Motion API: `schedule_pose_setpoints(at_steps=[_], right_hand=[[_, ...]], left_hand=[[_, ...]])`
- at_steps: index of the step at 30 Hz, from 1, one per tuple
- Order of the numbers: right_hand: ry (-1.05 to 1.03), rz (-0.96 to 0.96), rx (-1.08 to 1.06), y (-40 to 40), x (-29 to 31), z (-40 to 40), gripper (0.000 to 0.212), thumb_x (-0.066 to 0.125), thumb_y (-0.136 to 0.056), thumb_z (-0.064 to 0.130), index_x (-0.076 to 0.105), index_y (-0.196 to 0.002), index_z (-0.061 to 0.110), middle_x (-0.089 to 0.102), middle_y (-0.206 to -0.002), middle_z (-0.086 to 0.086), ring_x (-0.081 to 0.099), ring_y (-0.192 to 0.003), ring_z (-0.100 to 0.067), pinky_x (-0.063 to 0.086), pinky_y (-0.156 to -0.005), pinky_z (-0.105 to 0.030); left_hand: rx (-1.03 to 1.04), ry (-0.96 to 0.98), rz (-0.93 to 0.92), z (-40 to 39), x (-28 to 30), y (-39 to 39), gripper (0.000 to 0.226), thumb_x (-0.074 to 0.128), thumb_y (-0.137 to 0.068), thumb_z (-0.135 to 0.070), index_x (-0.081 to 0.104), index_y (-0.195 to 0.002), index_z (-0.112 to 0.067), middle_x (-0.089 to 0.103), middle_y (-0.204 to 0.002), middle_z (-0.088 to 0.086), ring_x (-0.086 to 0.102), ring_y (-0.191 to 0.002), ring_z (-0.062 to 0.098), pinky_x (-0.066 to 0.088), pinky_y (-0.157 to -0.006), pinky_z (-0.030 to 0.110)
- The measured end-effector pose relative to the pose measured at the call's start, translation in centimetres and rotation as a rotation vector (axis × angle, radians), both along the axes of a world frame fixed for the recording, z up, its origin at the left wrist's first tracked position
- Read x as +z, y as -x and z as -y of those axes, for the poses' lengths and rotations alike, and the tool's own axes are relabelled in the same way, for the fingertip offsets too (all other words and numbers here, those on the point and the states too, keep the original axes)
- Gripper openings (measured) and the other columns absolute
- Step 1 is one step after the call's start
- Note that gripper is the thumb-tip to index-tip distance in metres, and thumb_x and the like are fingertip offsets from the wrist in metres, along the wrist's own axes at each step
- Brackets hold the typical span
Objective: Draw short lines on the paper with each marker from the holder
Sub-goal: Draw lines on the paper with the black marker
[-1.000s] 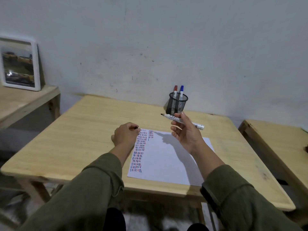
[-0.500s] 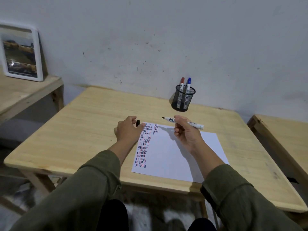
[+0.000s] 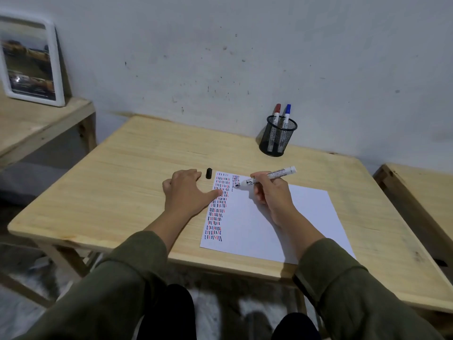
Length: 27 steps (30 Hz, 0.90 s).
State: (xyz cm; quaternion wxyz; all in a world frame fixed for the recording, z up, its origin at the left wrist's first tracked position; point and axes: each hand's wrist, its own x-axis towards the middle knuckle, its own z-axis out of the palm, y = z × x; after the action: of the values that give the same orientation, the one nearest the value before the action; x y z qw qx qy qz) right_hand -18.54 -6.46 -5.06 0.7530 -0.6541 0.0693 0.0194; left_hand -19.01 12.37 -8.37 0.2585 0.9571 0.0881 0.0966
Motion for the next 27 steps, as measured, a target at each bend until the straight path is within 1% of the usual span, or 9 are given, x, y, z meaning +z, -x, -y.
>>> schedule_pose_setpoints(at_steps=[6,8,12,16,19,23,27], right_hand=[[0.171,0.081,0.027,0.12,-0.45,-0.11,0.015,0.055,-0.09,0.01,0.064,-0.083,-0.001,0.049,-0.051,-0.006,0.04,-0.035,-0.006,0.033,-0.038,-0.013],[0.165,0.093,0.022,-0.02,-0.67,-0.13,0.016,0.055,-0.09,0.01,0.065,-0.082,0.0,0.05,-0.051,-0.006,0.041,-0.035,-0.005,0.033,-0.038,-0.013],[0.178,0.11,0.023,-0.19,-0.89,-0.1,0.017,0.056,-0.09,0.012,0.065,-0.08,0.001,0.052,-0.045,0.002,0.043,-0.036,-0.005,0.034,-0.04,-0.013],[0.184,0.119,0.024,-0.23,-1.01,-0.1,0.018,0.056,-0.091,0.012,0.065,-0.08,0.0,0.052,-0.043,0.003,0.044,-0.036,-0.004,0.035,-0.04,-0.013],[0.196,0.121,0.028,-0.19,-1.0,-0.08,0.018,0.057,-0.09,0.013,0.065,-0.079,0.002,0.053,-0.043,0.003,0.045,-0.037,-0.005,0.035,-0.041,-0.013],[0.162,0.116,0.036,0.13,-0.69,-0.07,0.016,0.055,-0.09,0.009,0.063,-0.079,0.0,0.051,-0.048,-0.004,0.044,-0.036,-0.005,0.035,-0.04,-0.014],[0.189,0.116,0.034,0.13,-0.75,-0.08,0.017,0.055,-0.09,0.01,0.064,-0.077,0.003,0.052,-0.044,0.0,0.044,-0.037,-0.006,0.035,-0.04,-0.014]], left_hand=[[-0.002,-0.017,-0.008,0.0,0.05,0.01,0.085,0.062,-0.067,-0.07,0.052,-0.134,-0.018,0.045,-0.147,-0.005,0.03,-0.14,0.015,0.02,-0.109,0.039],[-0.003,-0.016,-0.009,0.02,0.03,0.04,0.086,0.062,-0.067,-0.07,0.052,-0.134,-0.018,0.044,-0.147,-0.005,0.03,-0.14,0.015,0.02,-0.109,0.039],[-0.004,-0.017,-0.008,0.0,0.08,0.05,0.086,0.062,-0.067,-0.071,0.051,-0.135,-0.018,0.044,-0.147,-0.005,0.031,-0.139,0.015,0.02,-0.108,0.038],[-0.003,-0.012,-0.015,0.05,0.21,0.08,0.086,0.063,-0.068,-0.07,0.051,-0.135,-0.018,0.044,-0.147,-0.005,0.03,-0.14,0.015,0.02,-0.109,0.039],[-0.002,-0.016,-0.017,0.04,0.19,0.1,0.086,0.062,-0.068,-0.07,0.051,-0.135,-0.018,0.044,-0.147,-0.005,0.03,-0.14,0.015,0.02,-0.109,0.039],[-0.002,-0.013,-0.017,0.05,0.15,0.1,0.086,0.062,-0.067,-0.071,0.051,-0.135,-0.019,0.044,-0.147,-0.006,0.03,-0.14,0.015,0.02,-0.109,0.039],[-0.003,-0.012,-0.019,0.02,0.13,0.09,0.087,0.061,-0.067,-0.071,0.05,-0.136,-0.019,0.043,-0.148,-0.006,0.029,-0.14,0.014,0.019,-0.109,0.038]])
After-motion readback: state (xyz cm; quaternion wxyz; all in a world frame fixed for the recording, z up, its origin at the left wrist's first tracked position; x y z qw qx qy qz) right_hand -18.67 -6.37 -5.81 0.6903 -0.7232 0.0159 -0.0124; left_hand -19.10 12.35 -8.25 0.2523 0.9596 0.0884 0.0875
